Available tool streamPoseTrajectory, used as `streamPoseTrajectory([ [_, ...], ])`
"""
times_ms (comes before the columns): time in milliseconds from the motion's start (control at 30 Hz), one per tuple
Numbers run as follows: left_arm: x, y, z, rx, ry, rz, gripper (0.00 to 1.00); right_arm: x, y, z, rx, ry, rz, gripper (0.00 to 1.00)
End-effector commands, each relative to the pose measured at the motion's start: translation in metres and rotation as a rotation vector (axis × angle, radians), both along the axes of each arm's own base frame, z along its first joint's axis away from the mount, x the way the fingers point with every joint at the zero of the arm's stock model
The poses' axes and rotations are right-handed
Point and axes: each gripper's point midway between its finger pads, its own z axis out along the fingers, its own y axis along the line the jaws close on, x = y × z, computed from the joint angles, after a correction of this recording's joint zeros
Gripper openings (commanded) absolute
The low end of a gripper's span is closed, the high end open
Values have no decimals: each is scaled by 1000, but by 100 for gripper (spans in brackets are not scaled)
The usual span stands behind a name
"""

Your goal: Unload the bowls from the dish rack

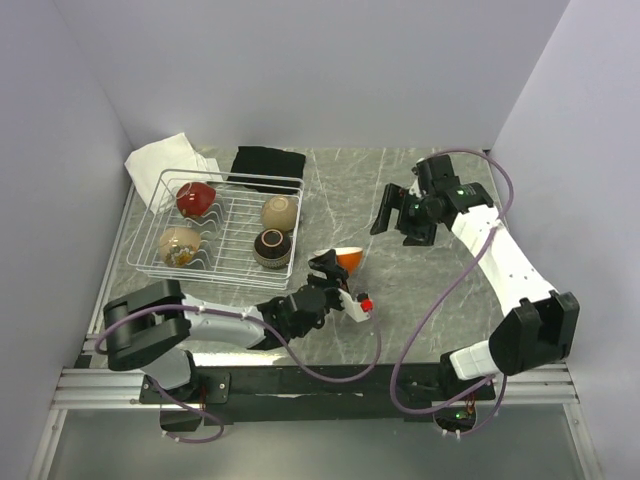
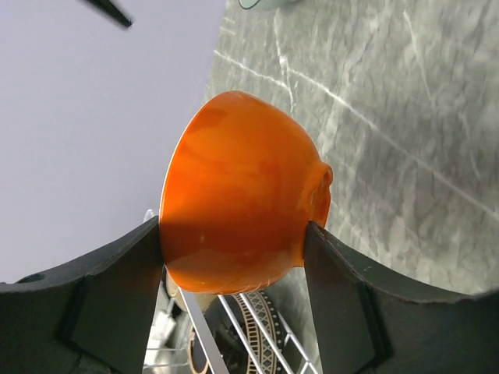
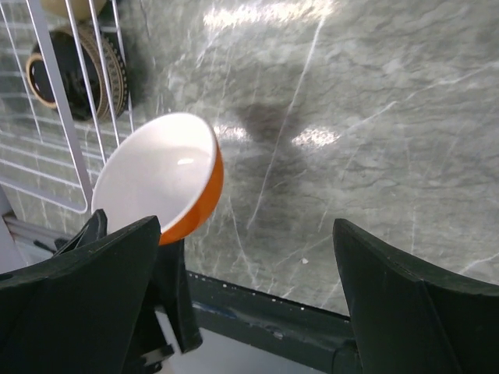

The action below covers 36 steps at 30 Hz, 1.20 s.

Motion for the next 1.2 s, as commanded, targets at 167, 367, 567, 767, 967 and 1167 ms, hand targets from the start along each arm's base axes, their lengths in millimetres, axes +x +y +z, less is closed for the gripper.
streamPoseTrajectory([
  [167,-8,-4,46,-150,-243,49,1,-13,35,-11,-5,114,167,100],
  [367,-16,-6,36,-113,-249,44,1,-13,45,-23,-46,169,211,96],
  [567,-18,-6,25,-57,-245,45,2,-21,48,-38,-120,249,297,83],
  [767,-21,-9,16,-26,-229,32,4,-30,53,-49,-164,317,367,68],
  [967,-23,-11,11,0,-209,20,6,-32,55,-59,-202,352,391,47],
  [1167,-25,-13,2,22,-173,8,14,-31,55,-64,-214,363,399,9],
])
